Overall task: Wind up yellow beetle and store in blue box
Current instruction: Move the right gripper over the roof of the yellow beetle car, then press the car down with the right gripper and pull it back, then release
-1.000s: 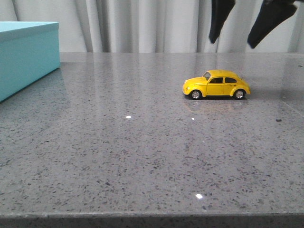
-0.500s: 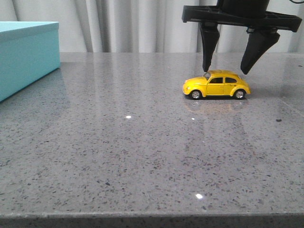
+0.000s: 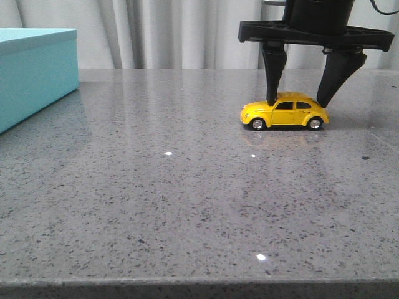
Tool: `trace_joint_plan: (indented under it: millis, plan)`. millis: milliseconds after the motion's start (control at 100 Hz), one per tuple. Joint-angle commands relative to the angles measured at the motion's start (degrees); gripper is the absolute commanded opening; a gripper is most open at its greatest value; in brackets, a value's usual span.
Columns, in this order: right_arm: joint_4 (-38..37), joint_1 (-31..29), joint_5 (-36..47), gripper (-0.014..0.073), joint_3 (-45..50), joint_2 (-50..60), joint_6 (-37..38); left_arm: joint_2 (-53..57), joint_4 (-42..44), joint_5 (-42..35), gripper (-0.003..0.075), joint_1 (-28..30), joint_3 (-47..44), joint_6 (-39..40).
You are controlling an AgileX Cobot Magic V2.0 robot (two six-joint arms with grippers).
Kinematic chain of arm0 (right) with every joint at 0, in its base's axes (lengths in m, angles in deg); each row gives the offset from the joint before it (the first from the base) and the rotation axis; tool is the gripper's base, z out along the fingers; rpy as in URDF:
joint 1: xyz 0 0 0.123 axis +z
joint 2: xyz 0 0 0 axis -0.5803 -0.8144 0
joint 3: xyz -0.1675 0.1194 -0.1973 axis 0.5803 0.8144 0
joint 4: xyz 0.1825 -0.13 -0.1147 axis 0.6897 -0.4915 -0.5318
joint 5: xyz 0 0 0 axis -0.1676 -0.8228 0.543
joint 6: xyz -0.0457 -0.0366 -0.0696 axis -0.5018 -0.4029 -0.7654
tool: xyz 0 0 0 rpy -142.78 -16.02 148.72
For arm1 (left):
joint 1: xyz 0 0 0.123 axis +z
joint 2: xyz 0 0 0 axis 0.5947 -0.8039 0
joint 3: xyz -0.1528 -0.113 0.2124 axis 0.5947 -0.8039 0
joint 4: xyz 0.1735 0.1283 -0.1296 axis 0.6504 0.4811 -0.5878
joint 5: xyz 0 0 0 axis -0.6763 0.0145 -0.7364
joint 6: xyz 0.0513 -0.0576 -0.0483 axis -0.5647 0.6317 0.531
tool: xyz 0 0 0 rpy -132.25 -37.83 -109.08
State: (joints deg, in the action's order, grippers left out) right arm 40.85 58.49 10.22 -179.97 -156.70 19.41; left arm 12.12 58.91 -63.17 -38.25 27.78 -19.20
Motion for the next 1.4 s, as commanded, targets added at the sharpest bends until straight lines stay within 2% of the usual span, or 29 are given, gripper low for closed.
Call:
trace_joint_plan:
  millis: [0,290,740,1120,1390]
  plan:
    - [-0.66,-0.07,0.39,0.0498,-1.69,2.45,0.02,-0.76,-0.49,-4.27,0.0391,-0.32,1.99,0.62]
    - [-7.26,-0.79,-3.18,0.0498,-1.69,2.45,0.13,-0.76,-0.49,-4.27,0.0391,-0.32,1.99,0.62]
    - [-15.65,-7.37,-11.39,0.0498,-1.69,2.63,0.13,-0.76,-0.49,-4.27,0.0391,-0.32,1.99,0.62]
    - [-17.13,-8.62,-10.97,0.0498,-1.70,3.51,0.13,-0.76,-0.49,-4.27,0.0391,-0.32,1.99,0.62]
    - [-15.11,-5.58,-5.68,0.0498,-1.70,13.54,0.13,-0.76,-0.49,-4.38,0.0391,-0.32,1.99,0.62]
